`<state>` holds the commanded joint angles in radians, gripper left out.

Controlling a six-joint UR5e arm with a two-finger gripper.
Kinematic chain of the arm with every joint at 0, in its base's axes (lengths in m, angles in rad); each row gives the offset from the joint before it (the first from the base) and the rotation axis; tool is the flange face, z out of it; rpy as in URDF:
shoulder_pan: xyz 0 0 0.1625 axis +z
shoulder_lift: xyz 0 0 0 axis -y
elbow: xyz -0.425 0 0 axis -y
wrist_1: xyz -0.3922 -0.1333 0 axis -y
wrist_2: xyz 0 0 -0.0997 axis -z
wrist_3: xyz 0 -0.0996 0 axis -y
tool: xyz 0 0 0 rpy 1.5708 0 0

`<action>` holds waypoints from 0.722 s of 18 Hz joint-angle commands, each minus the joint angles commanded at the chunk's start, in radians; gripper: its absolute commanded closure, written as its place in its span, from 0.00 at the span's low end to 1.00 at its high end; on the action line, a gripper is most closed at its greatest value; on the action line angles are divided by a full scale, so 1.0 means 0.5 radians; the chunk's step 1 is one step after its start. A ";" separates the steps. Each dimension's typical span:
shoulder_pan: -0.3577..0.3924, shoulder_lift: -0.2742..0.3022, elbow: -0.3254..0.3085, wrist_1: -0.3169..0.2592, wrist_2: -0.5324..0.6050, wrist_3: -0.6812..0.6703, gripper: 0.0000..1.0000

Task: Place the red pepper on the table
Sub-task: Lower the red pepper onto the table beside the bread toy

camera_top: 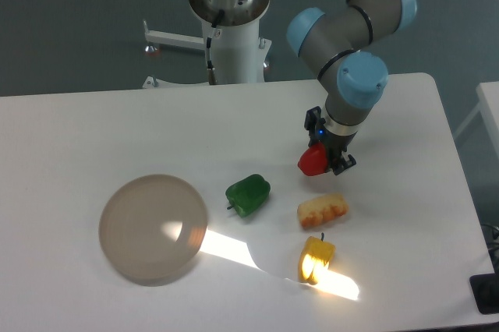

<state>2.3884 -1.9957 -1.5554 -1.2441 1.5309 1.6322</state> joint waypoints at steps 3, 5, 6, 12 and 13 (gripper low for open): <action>-0.006 0.000 -0.028 0.052 0.000 0.009 0.61; -0.006 -0.003 -0.043 0.083 0.000 0.022 0.60; -0.009 -0.006 -0.046 0.086 0.000 0.000 0.60; -0.034 -0.018 -0.046 0.083 0.003 -0.021 0.60; -0.034 -0.018 -0.046 0.080 0.000 -0.046 0.60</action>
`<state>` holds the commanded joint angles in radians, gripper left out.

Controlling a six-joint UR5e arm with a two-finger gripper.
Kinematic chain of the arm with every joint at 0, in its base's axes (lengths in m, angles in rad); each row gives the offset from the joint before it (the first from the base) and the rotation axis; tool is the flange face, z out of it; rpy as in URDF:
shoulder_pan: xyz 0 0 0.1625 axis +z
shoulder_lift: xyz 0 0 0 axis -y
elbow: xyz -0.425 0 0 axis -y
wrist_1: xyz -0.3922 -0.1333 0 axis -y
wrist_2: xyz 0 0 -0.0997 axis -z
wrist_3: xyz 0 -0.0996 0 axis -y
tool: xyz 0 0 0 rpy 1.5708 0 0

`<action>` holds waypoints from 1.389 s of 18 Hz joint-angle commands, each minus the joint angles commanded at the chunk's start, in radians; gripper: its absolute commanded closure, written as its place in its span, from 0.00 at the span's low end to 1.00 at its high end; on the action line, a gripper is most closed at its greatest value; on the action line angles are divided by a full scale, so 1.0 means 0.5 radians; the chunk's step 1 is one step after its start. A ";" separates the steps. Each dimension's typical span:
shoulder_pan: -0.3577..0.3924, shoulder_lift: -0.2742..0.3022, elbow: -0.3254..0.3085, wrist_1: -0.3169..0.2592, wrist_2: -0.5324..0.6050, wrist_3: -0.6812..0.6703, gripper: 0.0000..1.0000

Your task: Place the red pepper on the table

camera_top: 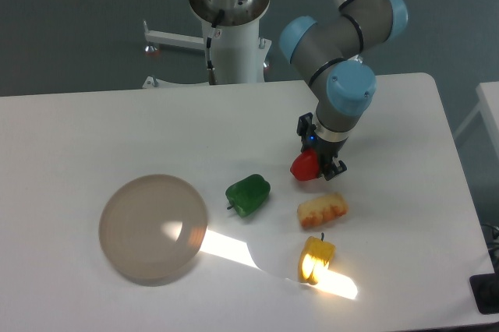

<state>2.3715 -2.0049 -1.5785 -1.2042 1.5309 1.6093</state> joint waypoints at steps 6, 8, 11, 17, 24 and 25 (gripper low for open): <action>-0.015 -0.006 -0.012 0.003 0.003 -0.046 0.60; -0.015 -0.012 -0.012 0.003 0.003 -0.046 0.59; -0.015 -0.018 -0.012 0.003 0.003 -0.040 0.58; -0.015 -0.028 -0.021 0.003 0.003 -0.043 0.58; -0.015 -0.037 -0.021 0.000 0.003 -0.046 0.58; -0.015 -0.037 -0.021 0.000 0.003 -0.046 0.58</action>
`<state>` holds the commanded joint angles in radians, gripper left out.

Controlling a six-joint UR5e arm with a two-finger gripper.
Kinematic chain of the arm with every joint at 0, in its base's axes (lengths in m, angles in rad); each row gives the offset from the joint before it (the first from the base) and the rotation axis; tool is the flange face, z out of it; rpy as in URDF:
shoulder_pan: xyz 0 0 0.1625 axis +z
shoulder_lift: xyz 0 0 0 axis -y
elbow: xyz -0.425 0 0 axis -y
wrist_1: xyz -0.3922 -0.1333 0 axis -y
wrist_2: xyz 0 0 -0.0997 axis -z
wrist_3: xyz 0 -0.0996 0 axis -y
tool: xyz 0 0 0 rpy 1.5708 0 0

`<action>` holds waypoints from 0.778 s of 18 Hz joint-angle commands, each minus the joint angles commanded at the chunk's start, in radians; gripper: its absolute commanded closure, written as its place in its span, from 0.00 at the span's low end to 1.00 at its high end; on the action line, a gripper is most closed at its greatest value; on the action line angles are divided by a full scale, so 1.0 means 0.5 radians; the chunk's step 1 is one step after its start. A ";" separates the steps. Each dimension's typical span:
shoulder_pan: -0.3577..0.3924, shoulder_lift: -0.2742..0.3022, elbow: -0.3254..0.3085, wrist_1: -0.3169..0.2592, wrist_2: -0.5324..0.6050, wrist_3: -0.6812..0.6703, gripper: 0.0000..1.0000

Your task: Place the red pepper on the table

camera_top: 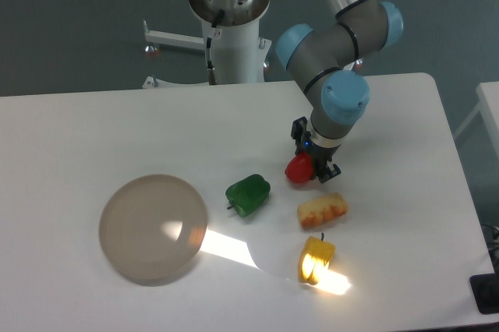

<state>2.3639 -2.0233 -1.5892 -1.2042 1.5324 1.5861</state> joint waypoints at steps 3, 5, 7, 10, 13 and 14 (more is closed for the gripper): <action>0.000 0.000 0.000 0.003 0.000 0.000 0.58; -0.012 0.000 0.000 0.000 0.000 -0.003 0.58; -0.012 0.000 0.000 0.000 0.000 -0.003 0.57; -0.012 0.000 0.000 0.000 0.000 -0.003 0.56; -0.015 -0.003 -0.003 0.000 0.003 -0.003 0.55; -0.015 -0.006 0.000 0.000 0.003 -0.006 0.55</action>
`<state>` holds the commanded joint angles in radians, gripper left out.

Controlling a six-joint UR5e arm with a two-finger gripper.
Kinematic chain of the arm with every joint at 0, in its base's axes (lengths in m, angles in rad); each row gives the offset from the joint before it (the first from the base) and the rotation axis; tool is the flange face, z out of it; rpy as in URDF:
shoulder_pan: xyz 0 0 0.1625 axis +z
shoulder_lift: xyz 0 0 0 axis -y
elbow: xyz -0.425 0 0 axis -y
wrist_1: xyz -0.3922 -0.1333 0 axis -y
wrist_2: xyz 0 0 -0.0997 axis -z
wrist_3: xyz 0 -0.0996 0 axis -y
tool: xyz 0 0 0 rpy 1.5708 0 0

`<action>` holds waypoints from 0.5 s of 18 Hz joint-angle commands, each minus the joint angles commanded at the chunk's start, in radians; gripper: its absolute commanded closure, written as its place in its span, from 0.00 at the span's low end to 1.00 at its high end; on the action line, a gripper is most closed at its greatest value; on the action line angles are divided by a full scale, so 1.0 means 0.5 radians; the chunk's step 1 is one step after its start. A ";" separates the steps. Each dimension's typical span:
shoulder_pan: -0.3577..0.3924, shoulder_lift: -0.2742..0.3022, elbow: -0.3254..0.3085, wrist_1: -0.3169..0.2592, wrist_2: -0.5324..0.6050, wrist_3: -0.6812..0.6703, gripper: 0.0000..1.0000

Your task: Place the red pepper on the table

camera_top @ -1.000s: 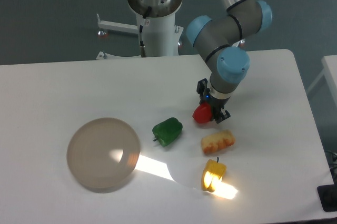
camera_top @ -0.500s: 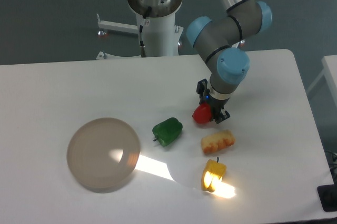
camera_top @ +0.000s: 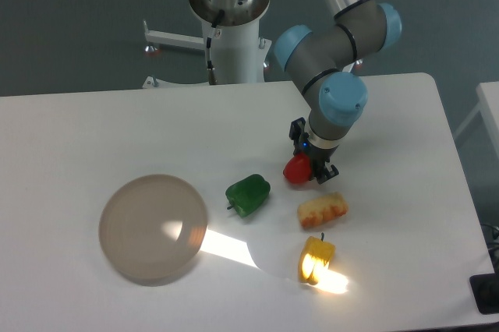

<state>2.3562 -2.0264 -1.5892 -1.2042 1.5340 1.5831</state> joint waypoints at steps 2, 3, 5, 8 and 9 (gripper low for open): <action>0.000 0.000 -0.003 0.000 0.000 0.000 0.55; 0.000 0.000 -0.003 0.003 0.000 0.000 0.55; 0.000 0.000 -0.003 0.003 0.003 0.000 0.55; 0.000 0.000 -0.006 0.003 0.003 0.000 0.53; 0.000 0.000 -0.006 0.003 0.003 0.000 0.52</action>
<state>2.3562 -2.0264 -1.5923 -1.2026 1.5355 1.5831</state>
